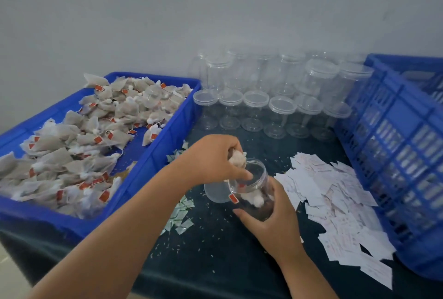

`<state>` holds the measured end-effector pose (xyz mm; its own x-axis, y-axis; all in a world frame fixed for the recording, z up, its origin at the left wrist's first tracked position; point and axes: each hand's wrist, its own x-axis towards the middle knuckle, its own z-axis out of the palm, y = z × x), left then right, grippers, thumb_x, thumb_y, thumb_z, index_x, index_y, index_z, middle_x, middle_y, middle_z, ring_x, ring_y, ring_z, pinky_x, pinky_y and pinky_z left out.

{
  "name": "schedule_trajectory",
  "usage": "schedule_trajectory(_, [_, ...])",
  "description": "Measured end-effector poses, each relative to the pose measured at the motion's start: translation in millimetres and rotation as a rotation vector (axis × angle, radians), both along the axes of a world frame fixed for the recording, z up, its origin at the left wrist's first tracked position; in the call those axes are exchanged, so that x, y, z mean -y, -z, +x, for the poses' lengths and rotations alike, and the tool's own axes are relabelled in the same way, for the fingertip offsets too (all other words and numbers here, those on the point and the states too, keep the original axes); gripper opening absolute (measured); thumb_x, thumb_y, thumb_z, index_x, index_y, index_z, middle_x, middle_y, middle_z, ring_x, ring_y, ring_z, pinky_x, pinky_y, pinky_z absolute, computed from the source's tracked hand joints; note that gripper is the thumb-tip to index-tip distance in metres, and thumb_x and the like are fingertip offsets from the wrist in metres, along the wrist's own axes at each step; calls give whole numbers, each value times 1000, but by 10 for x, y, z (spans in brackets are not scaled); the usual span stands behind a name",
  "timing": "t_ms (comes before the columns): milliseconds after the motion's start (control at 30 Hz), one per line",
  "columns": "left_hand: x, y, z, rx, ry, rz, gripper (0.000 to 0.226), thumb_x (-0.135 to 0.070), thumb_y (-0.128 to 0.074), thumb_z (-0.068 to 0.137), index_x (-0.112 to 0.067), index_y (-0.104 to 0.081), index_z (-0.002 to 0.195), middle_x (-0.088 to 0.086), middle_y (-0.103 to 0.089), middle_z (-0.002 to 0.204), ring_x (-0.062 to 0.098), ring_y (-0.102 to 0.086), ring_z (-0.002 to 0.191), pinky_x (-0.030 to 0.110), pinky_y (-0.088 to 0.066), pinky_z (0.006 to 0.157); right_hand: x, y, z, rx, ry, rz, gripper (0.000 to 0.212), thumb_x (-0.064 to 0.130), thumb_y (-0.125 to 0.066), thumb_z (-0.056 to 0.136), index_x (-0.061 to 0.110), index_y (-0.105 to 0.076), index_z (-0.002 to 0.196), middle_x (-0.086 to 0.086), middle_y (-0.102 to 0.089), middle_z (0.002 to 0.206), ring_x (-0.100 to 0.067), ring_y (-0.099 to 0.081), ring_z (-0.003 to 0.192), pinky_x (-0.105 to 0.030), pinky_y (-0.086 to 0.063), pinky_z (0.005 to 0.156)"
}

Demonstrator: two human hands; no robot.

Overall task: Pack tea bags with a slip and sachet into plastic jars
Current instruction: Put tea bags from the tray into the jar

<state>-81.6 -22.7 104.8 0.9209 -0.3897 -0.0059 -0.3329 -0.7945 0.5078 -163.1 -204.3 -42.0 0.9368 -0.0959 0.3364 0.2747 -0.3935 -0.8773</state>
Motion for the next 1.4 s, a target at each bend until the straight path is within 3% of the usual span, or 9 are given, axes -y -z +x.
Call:
schedule_trajectory(200, [-90, -40, 35, -67, -2, -228, 13, -36, -80, 86, -41, -77, 98, -36, -65, 93, -12, -62, 87, 6, -45, 62, 21, 0, 20, 35, 40, 3, 80, 60, -93, 67, 60, -49, 134, 30, -65, 131, 1, -65, 122, -7, -49, 93])
schedule_trajectory(333, [-86, -111, 41, -13, -48, -300, 36, -45, -89, 77, -45, -71, 108, -20, -69, 98, -2, -66, 85, 13, -49, 67, 29, 35, 20, 35, 25, 12, 84, 60, -93, 67, 48, -52, 139, 24, -66, 133, -5, -66, 124, -21, -55, 97])
schedule_trajectory(500, [74, -49, 18, -84, 50, -67, 36, -61, -81, 79, -44, -72, 110, -25, -66, 106, -6, -62, 93, 16, -48, 75, 16, 48, 8, 45, 56, 15, 83, 61, -93, 63, 48, -54, 136, 22, -67, 129, -6, -67, 120, -31, -58, 94])
schedule_trajectory(767, [53, -102, 31, -239, 45, -489, 32, -14, -77, 92, -35, -68, 115, -11, -78, 101, 11, -77, 91, 32, -64, 80, 22, 49, 17, 36, 45, 59, 80, 58, -94, 66, 42, -57, 136, 16, -69, 131, -11, -69, 119, -35, -61, 93])
schedule_trajectory(933, [136, -38, -26, -161, 118, -337, 36, -31, -83, 89, -37, -67, 121, -19, -77, 103, -7, -71, 93, 8, -53, 76, 30, 13, 7, 49, 51, 109, 79, 59, -93, 67, 48, -55, 135, 17, -69, 130, -10, -69, 119, -13, -53, 88])
schedule_trajectory(1033, [138, -58, -74, -61, 134, -177, 18, -27, -62, 103, -37, -68, 116, -21, -76, 96, -9, -67, 93, 6, -46, 73, 32, 17, 12, 35, 44, 140, 77, 53, -95, 67, 45, -57, 134, 13, -71, 127, -11, -71, 116, -13, -55, 86])
schedule_trajectory(1167, [162, -21, -216, -124, 330, 8, 29, -27, -45, 111, -39, -67, 126, -23, -71, 111, -6, -61, 103, 5, -41, 81, 43, 4, 9, 18, 23, 144, 77, 57, -94, 69, 51, -55, 135, 19, -71, 128, -3, -72, 113, -10, -55, 85])
schedule_trajectory(1267, [-18, -99, -266, 68, 183, -245, 15, -31, -62, 104, -38, -74, 109, -24, -73, 97, -4, -67, 94, 10, -50, 80, 78, 62, 17, -21, 1, 176, 82, 58, -94, 68, 44, -56, 138, 13, -72, 130, -10, -73, 114, -30, -62, 89])
schedule_trajectory(1400, [-755, -278, -53, 240, -214, -287, 11, -30, -66, 100, -38, -72, 94, -20, -74, 81, 2, -71, 77, 29, -59, 76, 81, 56, 10, -32, 18, 96, 88, 80, -88, 59, 51, -55, 136, 22, -71, 129, 1, -71, 113, -29, -59, 87])
